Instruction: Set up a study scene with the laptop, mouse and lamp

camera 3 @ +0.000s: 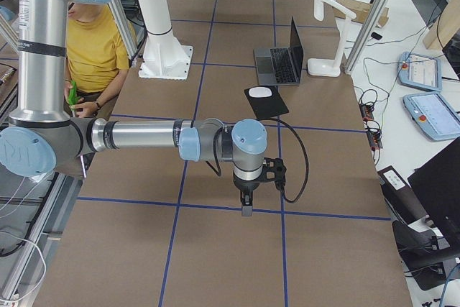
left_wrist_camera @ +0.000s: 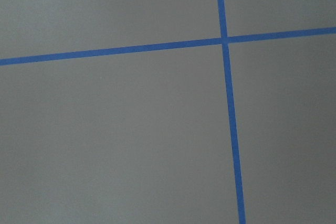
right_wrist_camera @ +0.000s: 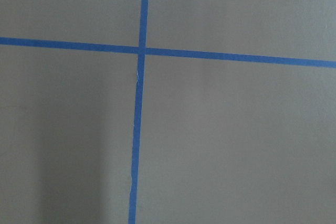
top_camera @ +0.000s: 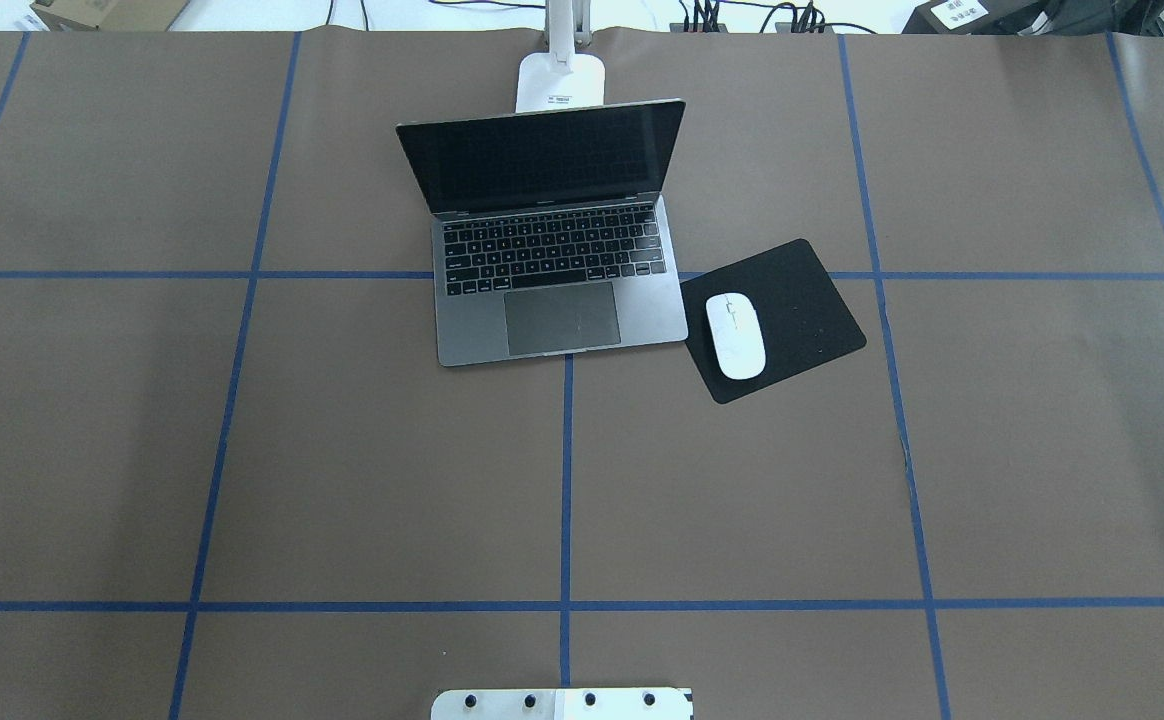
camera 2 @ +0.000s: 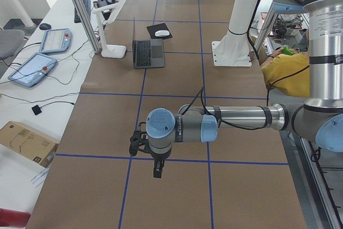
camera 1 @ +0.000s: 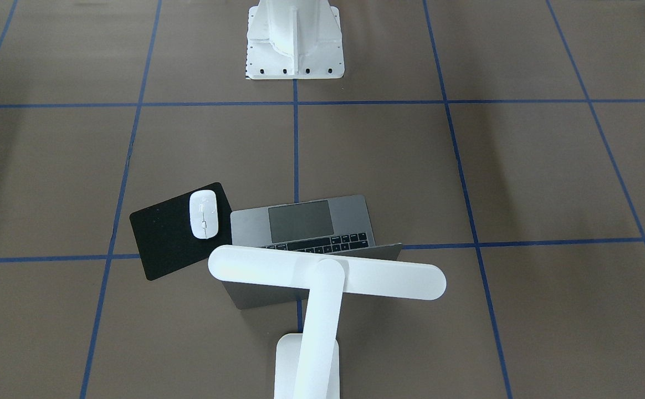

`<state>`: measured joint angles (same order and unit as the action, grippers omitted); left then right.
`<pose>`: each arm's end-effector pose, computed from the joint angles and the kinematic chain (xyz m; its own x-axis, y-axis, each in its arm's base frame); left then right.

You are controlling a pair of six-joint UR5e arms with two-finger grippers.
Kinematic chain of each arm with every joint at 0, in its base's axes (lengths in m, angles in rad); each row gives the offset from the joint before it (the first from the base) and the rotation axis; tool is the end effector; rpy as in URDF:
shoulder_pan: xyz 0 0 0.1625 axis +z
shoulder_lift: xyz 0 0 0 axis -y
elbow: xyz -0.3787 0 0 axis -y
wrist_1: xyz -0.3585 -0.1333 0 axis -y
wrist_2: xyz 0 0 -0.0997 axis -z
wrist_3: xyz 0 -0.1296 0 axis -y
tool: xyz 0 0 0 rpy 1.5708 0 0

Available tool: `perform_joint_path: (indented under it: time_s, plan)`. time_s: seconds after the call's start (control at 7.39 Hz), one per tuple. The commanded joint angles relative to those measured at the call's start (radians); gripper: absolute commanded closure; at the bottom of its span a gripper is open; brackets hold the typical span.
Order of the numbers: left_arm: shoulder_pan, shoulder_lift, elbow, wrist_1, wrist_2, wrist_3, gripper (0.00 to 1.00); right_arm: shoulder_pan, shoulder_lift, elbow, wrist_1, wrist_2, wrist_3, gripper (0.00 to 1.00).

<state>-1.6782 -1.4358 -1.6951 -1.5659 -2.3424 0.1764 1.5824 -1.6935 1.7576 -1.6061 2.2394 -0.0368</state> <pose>-0.0862 -0.3988 0.6360 0.7193 0.0882 -0.6891 -0.0193 0.9941 0.1070 0.0578 -0.4134 0.6142 0.7847 -0.0455 0.6182 0.0173 0.9985 0.0516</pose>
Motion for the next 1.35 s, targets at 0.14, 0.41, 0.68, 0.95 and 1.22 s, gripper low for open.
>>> perform_joint_path:
  time_s: [0.14,0.41,0.68,0.95,1.22]
  plan:
    - [0.002,0.000,0.000,0.001,0.000,0.000,0.00,-0.001,0.000,-0.001,0.000,0.000,0.000,0.00]
    - [0.002,0.000,0.002,0.003,0.000,0.000,0.00,-0.001,0.002,-0.001,0.000,0.002,0.000,0.00]
    - [0.002,0.000,0.003,0.003,-0.027,0.000,0.00,-0.002,0.002,-0.003,-0.001,0.002,0.000,0.00]
    - [0.002,0.000,0.005,0.003,-0.028,0.000,0.00,-0.002,0.000,-0.003,-0.001,0.002,0.000,0.00]
    - [0.002,0.000,0.006,0.003,-0.028,-0.002,0.00,-0.004,0.002,-0.003,-0.001,0.002,0.000,0.00]
